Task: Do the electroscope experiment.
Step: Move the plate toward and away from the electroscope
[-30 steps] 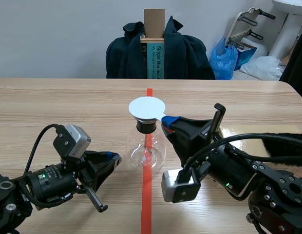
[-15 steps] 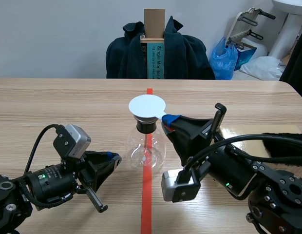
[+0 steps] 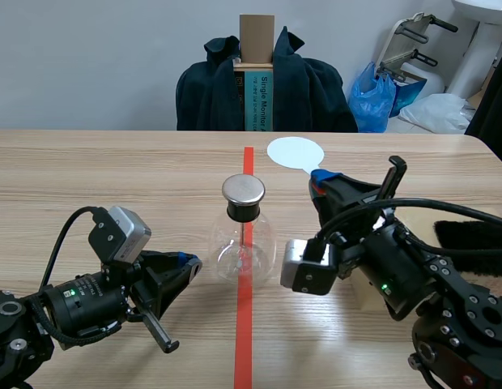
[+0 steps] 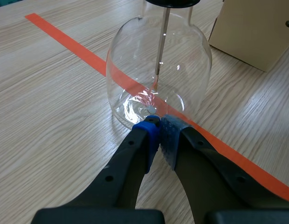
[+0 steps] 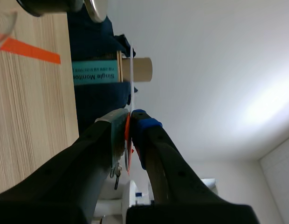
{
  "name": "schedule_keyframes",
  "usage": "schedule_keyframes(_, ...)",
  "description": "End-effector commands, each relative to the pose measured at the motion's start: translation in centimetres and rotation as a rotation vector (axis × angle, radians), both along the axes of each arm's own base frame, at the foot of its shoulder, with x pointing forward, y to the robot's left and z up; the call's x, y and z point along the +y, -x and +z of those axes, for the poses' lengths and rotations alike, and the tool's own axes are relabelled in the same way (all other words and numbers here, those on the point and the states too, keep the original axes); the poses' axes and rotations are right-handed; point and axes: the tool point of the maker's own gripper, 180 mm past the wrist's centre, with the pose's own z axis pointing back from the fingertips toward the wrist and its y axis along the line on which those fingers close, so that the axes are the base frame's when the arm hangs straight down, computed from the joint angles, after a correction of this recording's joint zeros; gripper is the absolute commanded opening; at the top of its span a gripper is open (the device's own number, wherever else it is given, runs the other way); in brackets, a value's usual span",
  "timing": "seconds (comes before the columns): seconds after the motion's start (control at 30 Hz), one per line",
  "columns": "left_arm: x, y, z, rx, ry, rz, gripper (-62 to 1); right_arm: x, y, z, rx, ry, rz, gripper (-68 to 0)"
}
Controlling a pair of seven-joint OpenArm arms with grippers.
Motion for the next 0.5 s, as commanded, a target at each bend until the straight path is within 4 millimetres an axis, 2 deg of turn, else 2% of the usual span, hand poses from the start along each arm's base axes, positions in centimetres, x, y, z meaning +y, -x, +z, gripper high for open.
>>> schedule_keyframes(0.0,-0.3,-0.3,0.9,-0.021,0.023,-0.007,-56.8,-0.6,-0.7,0.9,-0.031,0.001,-0.016,-66.8)
schedule_keyframes(0.27,-0.3,-0.3,0.9,-0.021,0.023,-0.007,-56.8,-0.8,-0.9,0.9,-0.031,0.001,-0.031,-66.9)
schedule_keyframes(0.47,-0.3,-0.3,0.9,-0.021,0.023,-0.007,-56.8,0.8,0.2,0.9,-0.039,0.013,0.076,-66.8)
